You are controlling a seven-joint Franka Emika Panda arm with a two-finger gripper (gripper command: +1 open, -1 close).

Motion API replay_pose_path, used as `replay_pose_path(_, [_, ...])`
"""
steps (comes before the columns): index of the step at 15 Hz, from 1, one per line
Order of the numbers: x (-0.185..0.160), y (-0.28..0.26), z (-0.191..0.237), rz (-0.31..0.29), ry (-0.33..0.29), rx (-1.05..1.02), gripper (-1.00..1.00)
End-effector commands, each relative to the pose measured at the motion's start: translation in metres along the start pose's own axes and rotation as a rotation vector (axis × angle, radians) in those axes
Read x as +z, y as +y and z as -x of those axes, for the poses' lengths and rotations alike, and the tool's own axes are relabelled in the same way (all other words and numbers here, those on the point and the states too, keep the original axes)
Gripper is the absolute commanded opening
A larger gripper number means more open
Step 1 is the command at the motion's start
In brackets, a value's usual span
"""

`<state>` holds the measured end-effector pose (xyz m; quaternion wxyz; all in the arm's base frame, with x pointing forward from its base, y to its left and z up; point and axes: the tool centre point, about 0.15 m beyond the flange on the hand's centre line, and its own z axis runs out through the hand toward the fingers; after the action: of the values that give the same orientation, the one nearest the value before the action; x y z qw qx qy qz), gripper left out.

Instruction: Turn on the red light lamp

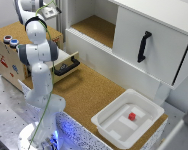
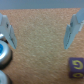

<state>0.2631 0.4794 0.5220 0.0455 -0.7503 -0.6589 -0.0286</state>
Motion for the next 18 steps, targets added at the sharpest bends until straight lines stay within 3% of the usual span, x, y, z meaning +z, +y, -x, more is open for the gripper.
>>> replay_pose_path(1, [-0.007, -0.080, -0.055, 0.082, -0.101, 0.102, 1.00])
replay_pose_path(2, [-0.002, -0.099, -0.061, 0.073, -0.104, 0.119, 1.00])
replay_pose_path(3, [0.005, -0.114, -0.067, 0.143, -0.133, 0.129, 1.00])
replay_pose_path(4, [0.013, -0.127, -0.073, 0.100, -0.119, 0.157, 1.00])
replay_pose_path(7, [0.015, -0.147, -0.083, 0.056, -0.039, 0.272, 1.00])
replay_pose_path(9, [0.017, -0.151, -0.085, 0.096, -0.049, 0.289, 1.00])
replay_pose_path(10, [0.017, -0.149, -0.084, 0.127, -0.051, 0.305, -1.00])
replay_pose_path(15, [0.021, -0.147, -0.097, 0.138, -0.077, 0.246, -1.00])
replay_pose_path(18, [0.030, -0.145, -0.108, 0.081, -0.061, 0.222, -1.00])
